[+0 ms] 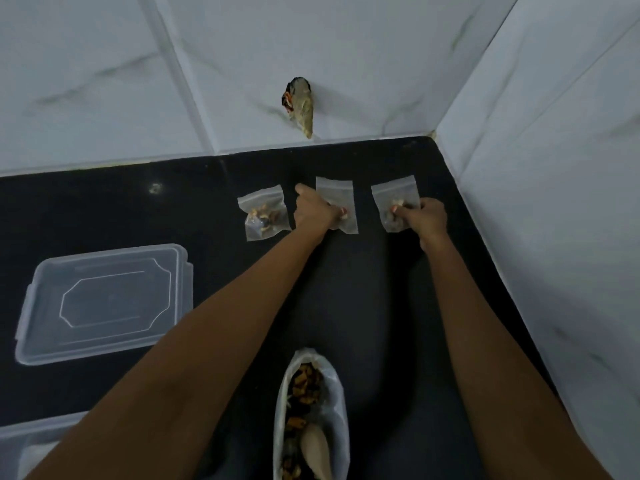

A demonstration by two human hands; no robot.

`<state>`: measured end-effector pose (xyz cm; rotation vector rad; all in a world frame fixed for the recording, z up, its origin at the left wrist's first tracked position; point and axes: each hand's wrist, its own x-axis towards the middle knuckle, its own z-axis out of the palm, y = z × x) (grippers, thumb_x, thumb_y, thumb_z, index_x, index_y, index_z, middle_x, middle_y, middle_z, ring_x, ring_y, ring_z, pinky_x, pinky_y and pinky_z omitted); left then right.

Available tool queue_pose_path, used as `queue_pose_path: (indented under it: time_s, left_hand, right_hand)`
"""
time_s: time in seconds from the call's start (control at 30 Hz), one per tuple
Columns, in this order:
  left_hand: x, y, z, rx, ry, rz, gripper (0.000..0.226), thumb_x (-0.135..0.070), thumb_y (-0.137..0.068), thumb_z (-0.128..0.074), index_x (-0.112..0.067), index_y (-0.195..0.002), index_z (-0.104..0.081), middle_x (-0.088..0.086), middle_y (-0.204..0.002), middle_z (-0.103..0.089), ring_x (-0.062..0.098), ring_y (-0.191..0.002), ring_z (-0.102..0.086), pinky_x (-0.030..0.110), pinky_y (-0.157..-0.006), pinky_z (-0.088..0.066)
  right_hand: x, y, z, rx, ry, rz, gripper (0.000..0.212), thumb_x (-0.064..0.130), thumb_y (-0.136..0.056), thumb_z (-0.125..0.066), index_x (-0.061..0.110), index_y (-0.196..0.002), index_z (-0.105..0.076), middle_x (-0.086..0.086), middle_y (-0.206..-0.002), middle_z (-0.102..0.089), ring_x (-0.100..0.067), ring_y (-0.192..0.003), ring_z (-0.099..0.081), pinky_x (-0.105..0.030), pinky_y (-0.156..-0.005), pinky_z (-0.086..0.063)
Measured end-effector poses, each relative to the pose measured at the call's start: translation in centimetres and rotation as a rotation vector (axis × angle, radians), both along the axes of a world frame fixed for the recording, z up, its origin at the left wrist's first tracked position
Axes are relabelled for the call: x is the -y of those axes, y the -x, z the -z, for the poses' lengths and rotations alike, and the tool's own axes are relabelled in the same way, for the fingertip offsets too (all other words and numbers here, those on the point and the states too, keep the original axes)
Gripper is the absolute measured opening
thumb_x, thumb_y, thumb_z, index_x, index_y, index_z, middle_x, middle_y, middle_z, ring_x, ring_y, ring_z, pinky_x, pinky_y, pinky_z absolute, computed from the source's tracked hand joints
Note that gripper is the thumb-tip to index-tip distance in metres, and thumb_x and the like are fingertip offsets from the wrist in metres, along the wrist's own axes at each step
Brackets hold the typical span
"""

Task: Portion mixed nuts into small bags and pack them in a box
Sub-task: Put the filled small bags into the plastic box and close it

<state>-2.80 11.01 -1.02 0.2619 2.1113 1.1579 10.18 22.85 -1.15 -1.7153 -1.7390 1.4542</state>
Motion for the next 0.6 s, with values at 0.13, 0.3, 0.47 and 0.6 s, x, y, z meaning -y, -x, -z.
queue_pose_path:
  time_s: [0.13, 0.3, 0.47, 0.6]
  left_hand:
    - [0.7, -0.6, 0.7, -0.049, -0.063, 0.061, 0.043, -0.012, -0.075, -0.074, -0.003, -0.114, -0.057, 0.016, -0.116, -0.061, 0.028, -0.106, -0.059, 0.044, -0.091, -0.051]
    - [3.3, -1.2, -0.6, 0.112, -0.204, -0.009, 0.046, -0.006, -0.078, -0.07, -0.006, -0.119, -0.051, 0.014, -0.12, -0.057, 0.027, -0.108, -0.058, 0.041, -0.086, -0.054]
    - [9.1, -1.8, -4.6, 0.29, -0.287, 0.038, 0.047, -0.003, -0.081, -0.065, -0.008, -0.124, -0.047, 0.008, -0.119, -0.058, 0.02, -0.103, -0.06, 0.03, -0.078, -0.056]
    - [15.9, -2.5, -6.9, 0.337, -0.304, 0.08, 0.05, -0.008, -0.078, -0.068, -0.011, -0.124, -0.05, 0.006, -0.116, -0.06, 0.018, -0.104, -0.06, 0.032, -0.082, -0.054]
  right_hand:
    - [0.6, -0.2, -0.5, -0.076, 0.038, 0.016, 0.033, 0.01, -0.076, -0.073, 0.007, -0.106, -0.06, -0.006, -0.102, -0.063, -0.016, -0.091, -0.061, -0.018, -0.063, -0.047]
    - [3.2, -1.4, -3.0, -0.183, 0.141, -0.016, 0.033, 0.013, -0.076, -0.072, 0.013, -0.106, -0.058, -0.003, -0.103, -0.064, -0.012, -0.089, -0.062, -0.021, -0.067, -0.05]
    - [8.2, -3.0, -6.5, -0.253, 0.208, -0.103, 0.036, 0.013, -0.077, -0.07, 0.017, -0.11, -0.056, 0.0, -0.105, -0.063, -0.011, -0.092, -0.062, -0.025, -0.071, -0.052]
    - [14.0, -4.0, -8.1, -0.32, 0.308, -0.189, 0.034, 0.011, -0.078, -0.069, 0.015, -0.11, -0.057, -0.004, -0.109, -0.064, -0.016, -0.098, -0.064, -0.032, -0.081, -0.054]
